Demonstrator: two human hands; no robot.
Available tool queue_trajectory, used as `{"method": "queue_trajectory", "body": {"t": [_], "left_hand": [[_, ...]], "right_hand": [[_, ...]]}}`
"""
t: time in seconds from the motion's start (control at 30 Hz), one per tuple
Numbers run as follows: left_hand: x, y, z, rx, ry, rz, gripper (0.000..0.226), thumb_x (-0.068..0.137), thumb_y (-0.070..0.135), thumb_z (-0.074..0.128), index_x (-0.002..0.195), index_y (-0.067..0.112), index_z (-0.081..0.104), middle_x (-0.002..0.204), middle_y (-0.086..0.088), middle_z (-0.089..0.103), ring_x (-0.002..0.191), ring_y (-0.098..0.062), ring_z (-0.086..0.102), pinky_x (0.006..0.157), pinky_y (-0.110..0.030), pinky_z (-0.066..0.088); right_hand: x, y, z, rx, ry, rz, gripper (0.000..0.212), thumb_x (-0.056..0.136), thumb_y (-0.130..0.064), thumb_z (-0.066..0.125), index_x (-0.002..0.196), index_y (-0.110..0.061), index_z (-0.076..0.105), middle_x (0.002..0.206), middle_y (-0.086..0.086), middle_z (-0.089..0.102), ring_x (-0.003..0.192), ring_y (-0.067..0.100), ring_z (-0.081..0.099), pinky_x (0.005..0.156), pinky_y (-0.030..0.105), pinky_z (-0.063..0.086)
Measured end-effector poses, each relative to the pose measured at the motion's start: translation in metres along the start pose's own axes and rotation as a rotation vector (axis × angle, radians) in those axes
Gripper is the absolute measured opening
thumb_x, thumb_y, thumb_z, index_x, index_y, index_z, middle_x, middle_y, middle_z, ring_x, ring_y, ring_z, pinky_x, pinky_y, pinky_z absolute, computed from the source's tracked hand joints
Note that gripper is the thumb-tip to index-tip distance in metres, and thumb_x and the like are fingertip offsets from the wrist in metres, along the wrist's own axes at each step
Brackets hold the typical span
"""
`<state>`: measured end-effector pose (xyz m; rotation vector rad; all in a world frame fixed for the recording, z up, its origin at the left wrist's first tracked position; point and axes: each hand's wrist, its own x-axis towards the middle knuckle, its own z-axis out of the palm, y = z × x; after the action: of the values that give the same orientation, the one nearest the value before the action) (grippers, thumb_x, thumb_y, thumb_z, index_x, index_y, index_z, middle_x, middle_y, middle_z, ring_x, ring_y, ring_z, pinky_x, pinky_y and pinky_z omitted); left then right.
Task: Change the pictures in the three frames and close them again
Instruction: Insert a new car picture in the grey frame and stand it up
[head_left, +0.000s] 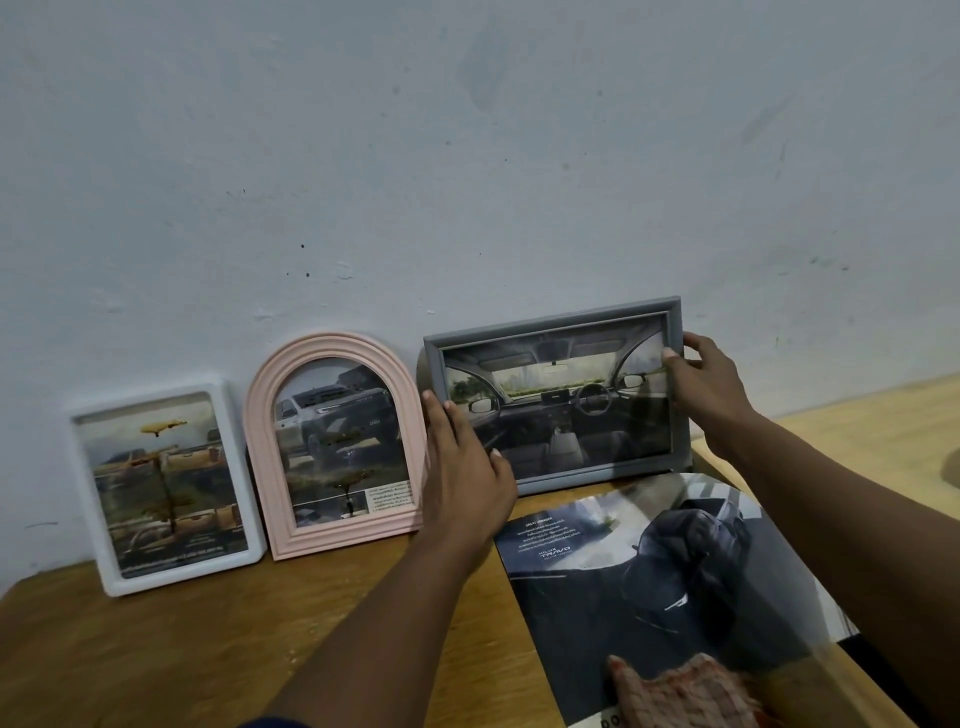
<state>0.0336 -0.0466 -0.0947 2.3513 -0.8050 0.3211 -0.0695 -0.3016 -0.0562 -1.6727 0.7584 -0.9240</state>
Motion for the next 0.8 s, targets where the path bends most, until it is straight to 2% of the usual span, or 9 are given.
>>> {"method": "queue_trajectory", "body": {"t": [0.13,0.23,0.3,0.37,0.47,0.53,0.7,0.8], "left_hand": [[-0.004,0.005,0.002,0.038,0.008,-0.024,0.085,0.103,0.036,0.047,0.161,0.009,-0.008,0.157,0.003,-0.046,0.155,-0.024,0.014,0.096,-0.028,0.049],[-0.006,0.008,0.003,0.062,0.008,-0.036,0.085,0.104,0.034,0.048,0.161,0.008,-0.01,0.154,0.004,-0.05,0.155,-0.021,0.007,0.088,-0.02,0.04],[-0.005,0.01,0.005,0.079,0.009,-0.019,0.085,0.104,0.033,0.046,0.16,0.007,-0.012,0.153,0.004,-0.051,0.156,-0.022,-0.008,0.088,-0.019,0.037],[-0.003,0.008,0.007,0.099,0.009,-0.012,0.085,0.104,0.034,0.045,0.16,0.006,-0.012,0.153,0.003,-0.051,0.154,-0.021,-0.02,0.094,-0.02,0.039],[-0.003,0.007,0.009,0.109,0.014,-0.015,0.086,0.103,0.036,0.046,0.16,0.008,-0.012,0.154,0.003,-0.05,0.154,-0.021,-0.02,0.1,-0.026,0.044],[-0.004,0.007,0.008,0.107,0.022,-0.006,0.085,0.103,0.036,0.045,0.161,0.009,-0.012,0.154,0.004,-0.049,0.155,-0.021,-0.017,0.095,-0.024,0.047],[-0.005,0.009,0.002,0.068,0.028,0.051,0.079,0.105,0.033,0.044,0.162,0.016,-0.008,0.159,0.007,-0.042,0.154,-0.016,-0.016,0.085,-0.018,0.037],[-0.005,0.01,-0.003,0.007,0.023,0.091,0.076,0.105,0.031,0.044,0.163,0.019,-0.004,0.165,0.007,-0.032,0.154,-0.015,-0.019,0.098,-0.019,0.025]], "right_hand": [[0.003,-0.002,0.006,0.009,-0.09,0.024,0.058,0.1,-0.036,0.055,0.153,-0.025,0.033,0.152,0.009,0.044,0.133,0.033,0.047,0.109,0.054,0.041],[0.004,-0.003,0.01,0.013,-0.131,0.022,0.065,0.099,-0.037,0.057,0.155,-0.021,0.028,0.157,0.01,0.037,0.139,0.034,0.041,0.113,0.054,0.037],[0.004,-0.004,0.012,0.001,-0.141,0.021,0.071,0.098,-0.039,0.058,0.157,-0.02,0.024,0.16,0.011,0.032,0.142,0.034,0.037,0.114,0.054,0.035],[0.001,-0.004,0.013,-0.024,-0.15,0.018,0.076,0.097,-0.042,0.059,0.157,-0.02,0.02,0.161,0.011,0.028,0.143,0.035,0.034,0.114,0.054,0.034],[-0.004,-0.002,0.013,-0.059,-0.157,-0.003,0.08,0.095,-0.046,0.061,0.157,-0.02,0.019,0.161,0.01,0.028,0.143,0.036,0.035,0.114,0.053,0.035],[-0.007,-0.003,0.013,-0.098,-0.14,-0.019,0.079,0.097,-0.044,0.059,0.158,-0.019,0.016,0.163,0.009,0.024,0.145,0.035,0.032,0.115,0.049,0.033],[-0.017,-0.011,0.014,-0.18,-0.109,-0.061,0.068,0.099,-0.041,0.057,0.154,-0.016,0.025,0.158,0.013,0.034,0.138,0.037,0.04,0.108,0.048,0.038],[-0.025,-0.018,0.015,-0.2,-0.013,-0.077,0.069,0.098,-0.04,0.057,0.155,-0.017,0.025,0.158,0.013,0.034,0.14,0.038,0.038,0.111,0.05,0.035]]}}
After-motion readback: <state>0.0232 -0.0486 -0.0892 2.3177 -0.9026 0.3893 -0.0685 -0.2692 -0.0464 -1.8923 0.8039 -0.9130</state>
